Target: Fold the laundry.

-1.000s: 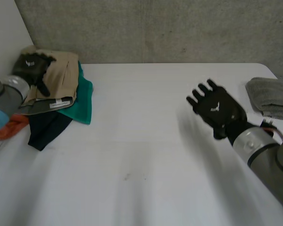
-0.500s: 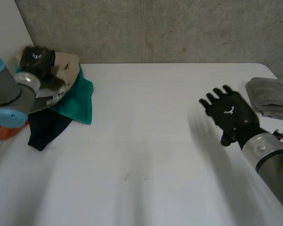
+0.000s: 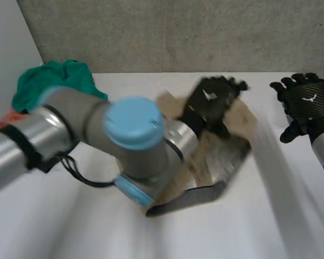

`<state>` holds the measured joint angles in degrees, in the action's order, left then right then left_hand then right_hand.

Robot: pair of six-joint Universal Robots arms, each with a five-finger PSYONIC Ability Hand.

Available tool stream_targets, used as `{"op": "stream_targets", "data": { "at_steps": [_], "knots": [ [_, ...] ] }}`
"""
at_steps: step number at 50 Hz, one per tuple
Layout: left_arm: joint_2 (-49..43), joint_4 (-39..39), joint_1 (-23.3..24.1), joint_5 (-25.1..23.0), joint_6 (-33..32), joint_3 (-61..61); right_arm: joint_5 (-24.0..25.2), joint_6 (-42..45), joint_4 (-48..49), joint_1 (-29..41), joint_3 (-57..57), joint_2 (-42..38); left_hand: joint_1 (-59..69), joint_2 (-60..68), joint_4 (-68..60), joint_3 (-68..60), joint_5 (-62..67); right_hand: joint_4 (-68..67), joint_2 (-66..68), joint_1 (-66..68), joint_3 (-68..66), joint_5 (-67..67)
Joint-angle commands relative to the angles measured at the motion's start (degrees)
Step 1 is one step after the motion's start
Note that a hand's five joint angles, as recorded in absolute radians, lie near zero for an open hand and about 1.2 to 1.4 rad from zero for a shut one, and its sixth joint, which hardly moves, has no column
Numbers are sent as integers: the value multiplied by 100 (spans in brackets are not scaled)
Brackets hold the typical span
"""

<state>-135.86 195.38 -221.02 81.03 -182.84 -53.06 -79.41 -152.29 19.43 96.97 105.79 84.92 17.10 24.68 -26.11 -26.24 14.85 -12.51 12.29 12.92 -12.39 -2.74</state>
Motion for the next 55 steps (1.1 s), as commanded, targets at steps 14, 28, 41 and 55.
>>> {"op": "stream_targets", "data": {
  "at_steps": [14,28,41,55],
  "knots": [
    [1809,-35,-1820,-253,-874,-1434,127,-451,-1704,-292,-481,-204,-537,-1295,1438,1451,-1312,251,-229,-292,239,274],
    [202,-519,-3518,-1273,-2914,-952,119,-284,-1258,15,-15,-1056,-352,-1111,1253,1266,-1127,-362,384,321,-374,-339],
    [-1064,-466,-3572,-1581,-3143,-178,163,-170,-71,33,407,-1425,469,-289,432,444,-305,-1623,1645,1582,-1635,-1600],
    [-1566,-396,-3396,-1328,-3635,341,49,243,210,-29,345,-1716,6290,5532,-5389,-5376,5515,-6749,6771,6708,-6761,-6726]
  ]
}}
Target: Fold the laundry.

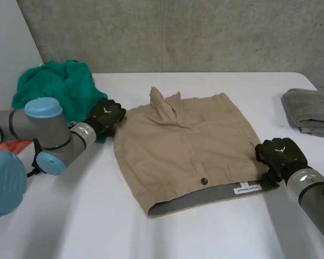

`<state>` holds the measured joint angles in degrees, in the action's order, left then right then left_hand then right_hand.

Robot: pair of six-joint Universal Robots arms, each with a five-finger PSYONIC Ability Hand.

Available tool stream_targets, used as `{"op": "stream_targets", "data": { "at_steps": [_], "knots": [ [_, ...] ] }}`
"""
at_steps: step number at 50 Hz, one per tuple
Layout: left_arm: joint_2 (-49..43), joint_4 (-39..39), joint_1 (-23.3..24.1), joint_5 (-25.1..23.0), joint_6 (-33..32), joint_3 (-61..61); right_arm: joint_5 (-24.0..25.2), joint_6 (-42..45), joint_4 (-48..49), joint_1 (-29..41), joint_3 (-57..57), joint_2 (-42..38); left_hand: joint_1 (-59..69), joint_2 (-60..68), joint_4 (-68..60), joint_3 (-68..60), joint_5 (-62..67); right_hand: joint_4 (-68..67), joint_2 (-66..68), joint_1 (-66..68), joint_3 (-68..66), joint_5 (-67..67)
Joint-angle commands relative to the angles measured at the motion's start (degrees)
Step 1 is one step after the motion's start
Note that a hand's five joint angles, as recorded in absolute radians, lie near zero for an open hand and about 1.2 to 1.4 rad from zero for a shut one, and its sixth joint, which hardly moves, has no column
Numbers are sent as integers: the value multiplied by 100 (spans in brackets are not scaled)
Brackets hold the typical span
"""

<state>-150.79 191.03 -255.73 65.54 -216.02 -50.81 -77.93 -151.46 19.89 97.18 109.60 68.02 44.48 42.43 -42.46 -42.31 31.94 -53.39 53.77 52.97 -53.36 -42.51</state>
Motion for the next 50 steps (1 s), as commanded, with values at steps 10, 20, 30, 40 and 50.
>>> {"op": "stream_targets", "data": {
  "at_steps": [10,20,30,40,50],
  "knots": [
    [1322,374,497,1356,-354,-1104,-293,704,357,-59,-990,19,3552,3757,-3754,-3769,3806,-2661,2623,2703,-2664,-2749],
    [3266,339,1244,1444,59,-3205,-504,995,357,3,-3733,-1176,3552,3757,-3754,-3769,3806,-2661,2623,2703,-2664,-2749],
    [3469,365,2299,1601,692,-3901,-381,925,542,12,-5853,-3145,3552,3757,-3754,-3769,3806,-2661,2623,2703,-2664,-2749],
    [3301,339,2379,2437,701,-3734,-1109,890,-439,20,-4592,-1772,3552,3757,-3754,-3769,3806,4339,-4377,-4297,4336,4251],
    [3627,339,2343,2419,736,-3770,-742,-480,-2375,99,-2278,484,3552,3757,-3754,-3769,3806,4339,-4377,-4297,4336,4251]
  ]
}}
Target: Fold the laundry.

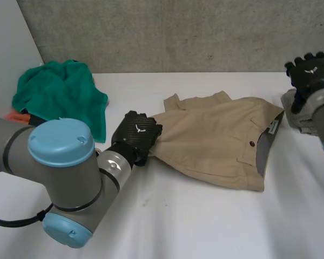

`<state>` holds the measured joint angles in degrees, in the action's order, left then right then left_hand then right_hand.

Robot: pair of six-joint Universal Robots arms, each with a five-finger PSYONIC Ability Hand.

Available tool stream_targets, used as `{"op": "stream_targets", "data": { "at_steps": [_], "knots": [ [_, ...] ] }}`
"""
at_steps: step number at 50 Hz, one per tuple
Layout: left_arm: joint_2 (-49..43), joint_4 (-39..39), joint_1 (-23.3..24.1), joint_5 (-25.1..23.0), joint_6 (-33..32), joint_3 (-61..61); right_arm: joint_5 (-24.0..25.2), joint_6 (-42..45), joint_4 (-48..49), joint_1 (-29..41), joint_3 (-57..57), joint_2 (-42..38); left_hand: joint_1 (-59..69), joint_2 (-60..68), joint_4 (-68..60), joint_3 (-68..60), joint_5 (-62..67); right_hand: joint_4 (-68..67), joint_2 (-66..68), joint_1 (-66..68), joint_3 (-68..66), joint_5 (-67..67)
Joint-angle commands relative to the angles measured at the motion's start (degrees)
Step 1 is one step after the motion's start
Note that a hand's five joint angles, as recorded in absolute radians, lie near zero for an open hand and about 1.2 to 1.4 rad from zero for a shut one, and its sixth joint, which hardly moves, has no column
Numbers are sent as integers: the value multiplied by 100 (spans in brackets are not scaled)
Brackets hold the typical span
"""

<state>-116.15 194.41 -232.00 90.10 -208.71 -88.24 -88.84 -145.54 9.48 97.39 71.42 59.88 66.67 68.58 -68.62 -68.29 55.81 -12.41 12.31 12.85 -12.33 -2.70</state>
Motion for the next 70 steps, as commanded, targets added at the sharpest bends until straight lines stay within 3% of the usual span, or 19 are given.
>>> {"op": "stream_targets", "data": {
  "at_steps": [1,6,8,13,20,21,24,28,36,42,50,53,57,63,70],
  "knots": [
    [163,0,-29,-37,-3,-18,472,-1221,-1448,105,1707,1342,1333,1142,-1138,-1171,1419,241,-231,-285,233,270],
    [146,9,-64,-37,-3,-18,1350,-1845,-1397,157,2779,1527,1333,1142,-1138,-1171,1419,-17,27,-26,-25,11],
    [120,18,-73,-37,6,-9,1439,-1943,-1186,193,3017,1501,1333,1142,-1138,-1171,1419,-203,214,160,-212,-175],
    [93,44,-82,-37,14,26,1335,-1979,-290,579,3361,1264,1333,1142,-1138,-1171,1419,-893,903,850,-901,-865],
    [93,62,-117,-28,23,26,649,-1882,450,869,3212,464,1333,1142,-1138,-1171,1419,-2037,2048,1994,-2045,-2009],
    [93,62,-117,-28,23,26,605,-1873,458,878,3177,394,1333,1142,-1138,-1171,1419,-2337,2348,2294,-2346,-2309],
    [84,62,-126,-28,32,17,447,-1847,520,870,3107,279,1333,1142,-1138,-1171,1419,-6381,6392,6338,-6390,-6353],
    [49,53,-161,-28,23,-35,482,-1864,660,852,3168,340,1333,1142,-1138,-1171,1419,-6759,6769,6715,-6767,-6730],
    [-337,-17,-345,-19,14,-203,526,-1803,634,852,3379,1087,-3201,-3392,3396,3363,-3116,-6759,6769,6715,-6767,-6730],
    [-522,-26,-512,-11,23,-317,534,-1750,564,808,3423,1351,-3357,-3548,3552,3520,-3272,-6759,6769,6715,-6767,-6730],
    [-601,0,-715,16,23,-317,534,-1706,546,782,3440,1457,-3039,-3230,3234,3201,-2954,-6759,6769,6715,-6767,-6730],
    [-698,97,-820,16,23,-300,534,-1540,502,782,3476,1518,-1964,-2155,2159,2126,-1878,-6759,6769,6715,-6767,-6730],
    [-716,299,-864,-19,32,-256,526,-1311,432,782,3537,1676,1026,835,-831,-864,1111,-6759,6769,6715,-6767,-6730],
    [-514,431,-829,42,23,-238,499,-899,47,808,3353,2324,1333,1142,-1138,-1171,1419,-6759,6769,6715,-6767,-6730],
    [1690,422,-785,69,6,-467,552,-379,-902,799,2510,3371,1333,1142,-1138,-1171,1419,-6759,6769,6715,-6767,-6730]
  ]
}}
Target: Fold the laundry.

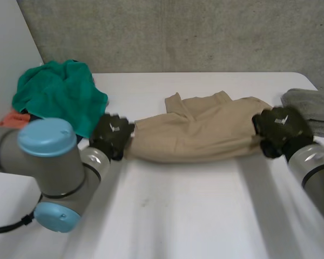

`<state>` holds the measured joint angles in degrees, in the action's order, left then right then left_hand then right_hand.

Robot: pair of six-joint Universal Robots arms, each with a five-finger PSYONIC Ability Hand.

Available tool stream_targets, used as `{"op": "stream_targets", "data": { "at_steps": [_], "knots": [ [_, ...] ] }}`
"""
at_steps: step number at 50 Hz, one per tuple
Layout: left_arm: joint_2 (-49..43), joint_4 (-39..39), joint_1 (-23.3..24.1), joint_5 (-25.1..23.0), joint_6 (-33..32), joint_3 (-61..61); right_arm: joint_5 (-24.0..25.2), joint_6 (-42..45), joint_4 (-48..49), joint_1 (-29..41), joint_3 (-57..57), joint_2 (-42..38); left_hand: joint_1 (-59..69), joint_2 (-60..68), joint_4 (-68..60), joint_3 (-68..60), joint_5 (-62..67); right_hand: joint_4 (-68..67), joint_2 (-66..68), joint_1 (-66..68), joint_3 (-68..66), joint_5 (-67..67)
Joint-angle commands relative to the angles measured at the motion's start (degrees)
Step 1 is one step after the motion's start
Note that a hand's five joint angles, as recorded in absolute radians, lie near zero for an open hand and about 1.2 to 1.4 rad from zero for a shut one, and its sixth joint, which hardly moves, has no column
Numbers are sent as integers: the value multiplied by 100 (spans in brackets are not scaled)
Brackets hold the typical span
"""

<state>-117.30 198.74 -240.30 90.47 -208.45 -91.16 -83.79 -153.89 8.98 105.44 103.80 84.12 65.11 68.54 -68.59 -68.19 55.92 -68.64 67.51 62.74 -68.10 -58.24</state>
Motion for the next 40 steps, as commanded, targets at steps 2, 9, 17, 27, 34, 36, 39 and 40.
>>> {"op": "stream_targets", "data": {
  "at_steps": [2,9,17,27,34,36,39,40],
  "knots": [
    [2236,-37,44,49,-29,-139,126,570,-1379,-24,-1238,1212,1489,1146,-1141,-1181,1408,-1136,1249,1726,-1190,-1176],
    [3652,-1099,124,243,-73,317,231,991,-2978,-401,-2784,1222,1489,1146,-1141,-1181,1408,-1136,1249,1726,-1190,-1176],
    [2863,-1953,185,208,-100,713,231,1265,-3394,-428,-3340,415,1489,1146,-1141,-1181,1408,-1136,1249,1726,-1190,-1176],
    [314,-1524,80,234,-328,2452,-119,1203,-2657,125,-3867,-1195,1489,1146,-1141,-1181,1408,-1136,1249,1726,-1190,-1176],
    [-180,852,-26,226,-697,3885,-928,896,346,240,-4544,-1591,1489,1146,-1141,-1181,1408,-1136,1249,1726,-1190,-1176],
    [-145,1603,-43,251,-680,3956,-955,825,1647,266,-4562,-1548,1489,1146,-1141,-1181,1408,-1136,1249,1726,-1190,-1176],
    [-30,2607,-35,304,-627,4001,-964,790,2623,371,-4544,-1451,1489,1146,-1141,-1181,1408,-1136,1249,1726,-1190,-1176],
    [-4,2660,-35,313,-601,4001,-955,781,2635,424,-4562,-1442,1489,1146,-1141,-1181,1408,-1136,1249,1726,-1190,-1176]
  ]
}}
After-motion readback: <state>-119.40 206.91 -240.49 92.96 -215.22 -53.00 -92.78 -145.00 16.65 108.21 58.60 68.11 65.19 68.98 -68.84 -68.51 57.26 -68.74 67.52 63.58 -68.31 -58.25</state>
